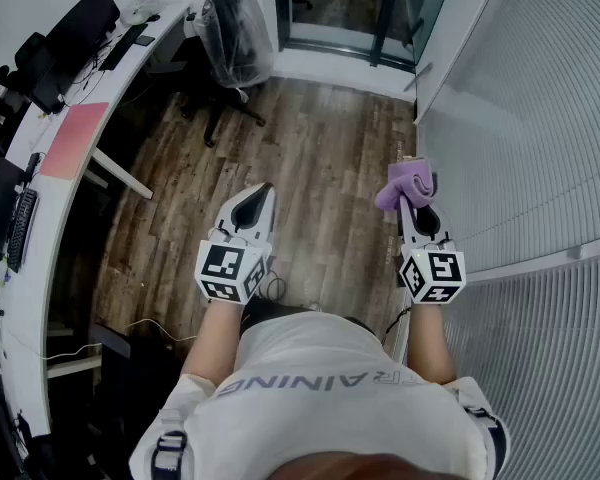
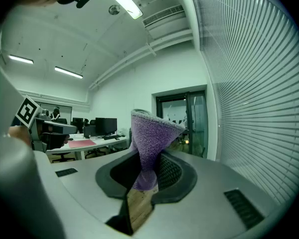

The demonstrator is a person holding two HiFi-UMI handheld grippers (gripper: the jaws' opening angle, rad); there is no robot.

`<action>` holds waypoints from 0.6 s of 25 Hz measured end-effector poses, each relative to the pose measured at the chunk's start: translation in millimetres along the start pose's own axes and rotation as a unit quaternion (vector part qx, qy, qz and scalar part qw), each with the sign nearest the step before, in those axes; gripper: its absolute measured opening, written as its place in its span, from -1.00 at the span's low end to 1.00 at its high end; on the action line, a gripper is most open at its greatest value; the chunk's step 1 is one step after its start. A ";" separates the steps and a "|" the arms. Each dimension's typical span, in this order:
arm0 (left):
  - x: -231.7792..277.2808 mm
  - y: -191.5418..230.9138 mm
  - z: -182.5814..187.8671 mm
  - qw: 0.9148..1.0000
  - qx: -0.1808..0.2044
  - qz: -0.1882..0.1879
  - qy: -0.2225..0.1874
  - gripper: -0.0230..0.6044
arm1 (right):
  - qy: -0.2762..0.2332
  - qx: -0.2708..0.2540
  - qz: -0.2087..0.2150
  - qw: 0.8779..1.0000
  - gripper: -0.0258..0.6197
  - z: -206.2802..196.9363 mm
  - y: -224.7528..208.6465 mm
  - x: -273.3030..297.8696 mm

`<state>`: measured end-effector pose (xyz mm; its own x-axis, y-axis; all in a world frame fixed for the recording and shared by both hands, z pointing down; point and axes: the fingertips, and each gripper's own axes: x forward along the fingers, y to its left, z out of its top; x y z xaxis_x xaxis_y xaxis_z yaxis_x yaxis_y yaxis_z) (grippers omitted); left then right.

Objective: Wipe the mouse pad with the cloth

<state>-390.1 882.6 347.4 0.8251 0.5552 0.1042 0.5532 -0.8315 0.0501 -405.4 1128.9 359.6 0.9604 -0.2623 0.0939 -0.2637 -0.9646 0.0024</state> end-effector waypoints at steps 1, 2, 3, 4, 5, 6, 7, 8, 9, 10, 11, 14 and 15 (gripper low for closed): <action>-2.3 2.6 -0.7 1.000 -0.001 0.001 0.000 -0.82 | 0.001 -0.002 0.001 1.000 -0.64 -0.3 3.6 0.7; -4.4 5.2 -1.2 1.000 -0.001 0.002 0.000 -0.82 | 0.001 -0.004 0.002 1.000 -0.64 -0.7 7.0 1.5; -6.1 7.6 -1.5 1.000 -0.002 0.003 0.000 -0.82 | 0.002 -0.005 0.003 1.000 -0.64 -0.9 10.1 2.6; -7.3 9.9 -1.6 1.000 -0.003 0.004 -0.001 -0.82 | 0.003 -0.007 0.004 1.000 -0.64 -1.1 12.6 4.1; -8.2 12.1 -1.5 1.000 -0.003 0.005 -0.001 -0.82 | 0.003 -0.008 0.005 1.000 -0.64 -1.1 14.7 5.8; -9.0 14.3 -1.4 1.000 -0.004 0.007 -0.002 -0.82 | 0.004 -0.008 0.007 1.000 -0.64 -0.8 16.8 7.7; -10.2 16.5 -1.4 1.000 -0.005 0.008 -0.002 -0.82 | 0.004 -0.009 0.008 1.000 -0.64 -0.3 19.1 9.4; -11.7 18.9 -1.5 1.000 -0.006 0.009 -0.003 -0.82 | 0.004 -0.011 0.010 1.000 -0.64 0.4 21.5 10.7; -13.3 21.1 -1.7 1.000 -0.007 0.011 -0.003 -0.82 | 0.004 -0.012 0.011 1.000 -0.64 1.0 23.9 11.9; -14.4 22.9 -2.0 1.000 -0.008 0.012 -0.003 -0.82 | 0.004 -0.013 0.012 1.000 -0.64 1.6 25.8 12.9; -14.9 24.2 -2.4 1.000 -0.009 0.012 -0.003 -0.82 | 0.004 -0.013 0.013 1.000 -0.64 1.8 27.0 13.9; -14.7 27.6 -3.3 1.000 -0.012 0.013 -0.004 -0.82 | 0.001 -0.013 0.011 1.000 -0.64 1.9 27.4 16.8; -14.4 29.2 -3.4 1.000 -0.013 0.013 -0.005 -0.82 | -0.002 -0.012 0.009 1.000 -0.64 2.7 27.0 17.8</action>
<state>-386.2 850.3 350.7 0.8405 0.5332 0.0966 0.5282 -0.8459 0.0732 -395.2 1098.2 358.6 0.9559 -0.2793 0.0908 -0.2826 -0.9589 0.0253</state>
